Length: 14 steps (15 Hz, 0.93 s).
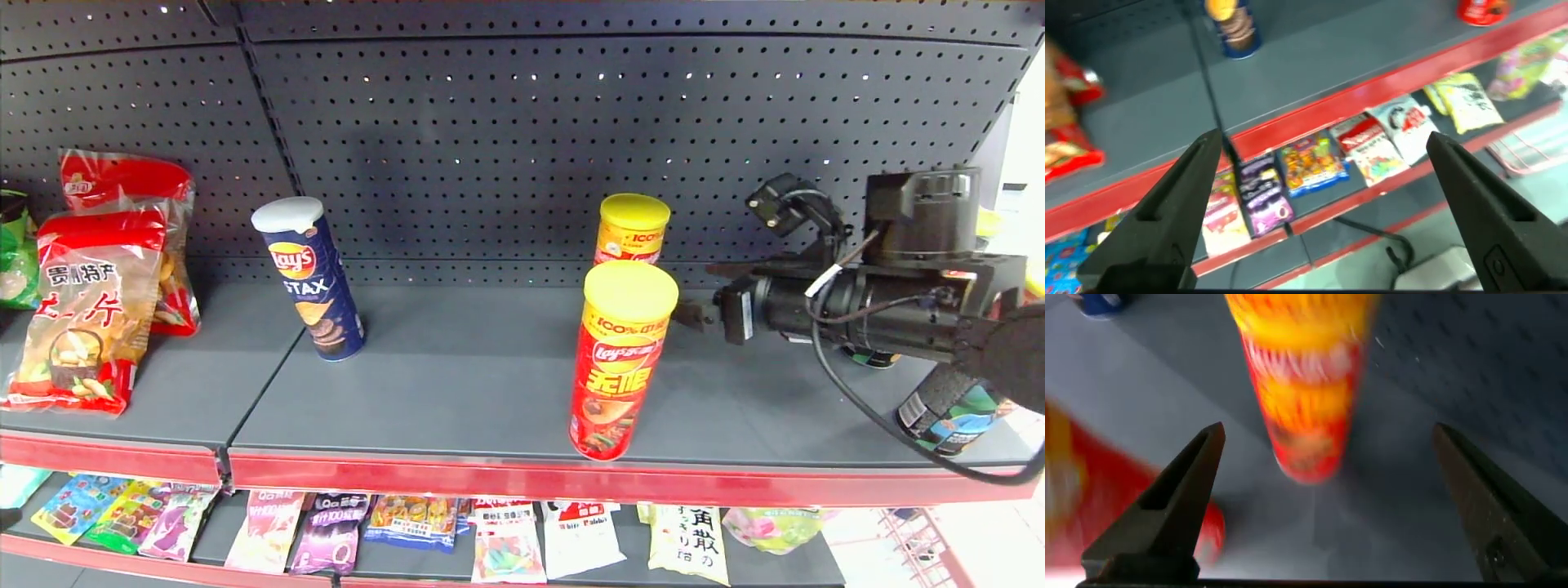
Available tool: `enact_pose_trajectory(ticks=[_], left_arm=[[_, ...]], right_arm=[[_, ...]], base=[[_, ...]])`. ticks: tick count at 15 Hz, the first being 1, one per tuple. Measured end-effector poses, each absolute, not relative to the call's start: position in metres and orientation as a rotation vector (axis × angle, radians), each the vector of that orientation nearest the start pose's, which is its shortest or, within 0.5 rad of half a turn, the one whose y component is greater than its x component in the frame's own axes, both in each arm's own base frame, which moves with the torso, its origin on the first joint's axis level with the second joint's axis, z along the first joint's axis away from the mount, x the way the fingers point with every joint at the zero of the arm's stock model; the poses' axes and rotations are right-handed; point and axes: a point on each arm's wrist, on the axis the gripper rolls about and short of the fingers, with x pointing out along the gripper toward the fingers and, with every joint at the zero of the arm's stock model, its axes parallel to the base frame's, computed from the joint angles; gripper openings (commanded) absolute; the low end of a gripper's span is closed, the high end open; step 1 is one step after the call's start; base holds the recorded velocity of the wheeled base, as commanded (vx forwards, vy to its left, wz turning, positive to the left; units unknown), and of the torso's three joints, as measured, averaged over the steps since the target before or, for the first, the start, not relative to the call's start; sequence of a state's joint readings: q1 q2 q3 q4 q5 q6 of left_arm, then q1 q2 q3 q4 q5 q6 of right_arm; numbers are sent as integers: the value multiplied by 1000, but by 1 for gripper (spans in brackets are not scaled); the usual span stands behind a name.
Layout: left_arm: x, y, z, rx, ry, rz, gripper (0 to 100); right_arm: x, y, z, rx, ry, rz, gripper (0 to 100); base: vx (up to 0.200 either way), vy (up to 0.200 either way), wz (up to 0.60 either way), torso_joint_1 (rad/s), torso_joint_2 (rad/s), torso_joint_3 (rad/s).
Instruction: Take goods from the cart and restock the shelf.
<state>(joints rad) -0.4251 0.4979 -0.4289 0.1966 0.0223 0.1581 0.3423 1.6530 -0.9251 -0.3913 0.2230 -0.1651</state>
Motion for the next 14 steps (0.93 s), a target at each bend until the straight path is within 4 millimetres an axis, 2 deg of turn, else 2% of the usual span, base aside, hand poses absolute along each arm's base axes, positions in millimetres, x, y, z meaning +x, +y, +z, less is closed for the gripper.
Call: enact_pose_trajectory(ticks=[4, 8, 11, 14], left_arm=[[40, -18, 194, 225, 316, -471, 100], [82, -40, 208, 221, 329, -531, 100], [122, -66, 204, 229, 338, -593, 100], [164, -100, 191, 249, 380, -652, 100]], right_arm=[[227, 77, 203, -180, 304, 522, 100], [154, 53, 201, -177, 231, 513, 100], [106, 37, 199, -152, 146, 493, 100], [75, 25, 192, -139, 141, 429, 100]], base=[[0, 0, 0, 0, 0, 0], [0, 0, 0, 0, 0, 0], [0, 0, 0, 0, 0, 0], [0, 0, 0, 0, 0, 0]])
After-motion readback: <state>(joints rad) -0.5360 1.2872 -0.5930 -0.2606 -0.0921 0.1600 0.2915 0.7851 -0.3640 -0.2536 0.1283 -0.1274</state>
